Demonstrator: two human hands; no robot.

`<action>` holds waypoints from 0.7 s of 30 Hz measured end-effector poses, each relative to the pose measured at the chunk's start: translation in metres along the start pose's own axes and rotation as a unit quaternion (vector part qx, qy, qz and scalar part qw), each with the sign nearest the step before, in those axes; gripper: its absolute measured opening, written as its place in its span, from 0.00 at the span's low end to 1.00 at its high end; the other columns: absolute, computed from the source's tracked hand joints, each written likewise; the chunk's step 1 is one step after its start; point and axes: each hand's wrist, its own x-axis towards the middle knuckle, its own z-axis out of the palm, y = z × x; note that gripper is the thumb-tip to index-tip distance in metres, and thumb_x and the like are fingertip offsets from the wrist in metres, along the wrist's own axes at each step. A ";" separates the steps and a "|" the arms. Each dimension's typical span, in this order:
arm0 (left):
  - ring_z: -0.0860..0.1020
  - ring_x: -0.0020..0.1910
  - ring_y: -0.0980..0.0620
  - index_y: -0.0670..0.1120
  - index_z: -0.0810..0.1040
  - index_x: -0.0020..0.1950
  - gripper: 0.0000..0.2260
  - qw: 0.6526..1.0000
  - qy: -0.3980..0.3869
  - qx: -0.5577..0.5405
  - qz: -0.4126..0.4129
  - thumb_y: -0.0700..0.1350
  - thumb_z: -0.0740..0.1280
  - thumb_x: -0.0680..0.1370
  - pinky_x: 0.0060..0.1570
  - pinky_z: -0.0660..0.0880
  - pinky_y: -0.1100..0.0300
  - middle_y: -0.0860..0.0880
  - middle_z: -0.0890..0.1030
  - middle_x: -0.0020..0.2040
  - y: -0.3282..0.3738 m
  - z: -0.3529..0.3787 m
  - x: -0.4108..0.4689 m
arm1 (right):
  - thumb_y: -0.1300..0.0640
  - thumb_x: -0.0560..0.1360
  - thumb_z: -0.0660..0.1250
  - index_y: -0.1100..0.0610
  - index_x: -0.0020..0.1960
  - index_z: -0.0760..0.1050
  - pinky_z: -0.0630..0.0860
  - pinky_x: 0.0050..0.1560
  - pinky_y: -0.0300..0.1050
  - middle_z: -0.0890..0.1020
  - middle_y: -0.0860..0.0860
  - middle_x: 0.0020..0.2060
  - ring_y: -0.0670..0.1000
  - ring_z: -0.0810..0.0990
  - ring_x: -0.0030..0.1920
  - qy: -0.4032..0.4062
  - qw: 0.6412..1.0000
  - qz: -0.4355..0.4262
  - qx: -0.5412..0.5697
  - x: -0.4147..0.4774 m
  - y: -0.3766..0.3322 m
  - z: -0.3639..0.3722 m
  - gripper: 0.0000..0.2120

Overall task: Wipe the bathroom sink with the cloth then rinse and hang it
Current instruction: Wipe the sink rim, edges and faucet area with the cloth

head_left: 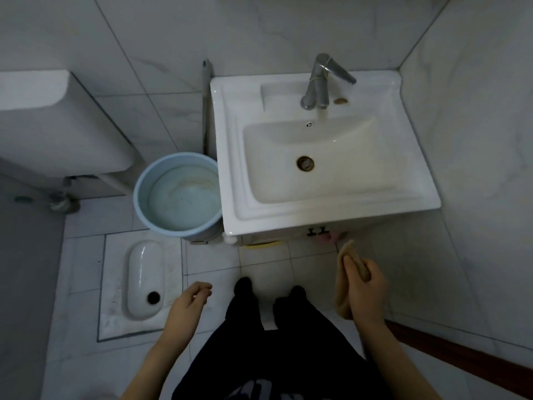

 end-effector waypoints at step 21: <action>0.79 0.50 0.42 0.45 0.79 0.51 0.11 0.997 0.028 -0.075 -0.006 0.44 0.57 0.81 0.49 0.74 0.53 0.43 0.82 0.50 0.087 0.252 -0.059 | 0.58 0.75 0.71 0.58 0.38 0.77 0.72 0.37 0.38 0.80 0.50 0.31 0.47 0.76 0.34 -0.009 0.999 -0.021 0.036 0.137 0.102 -0.217 0.08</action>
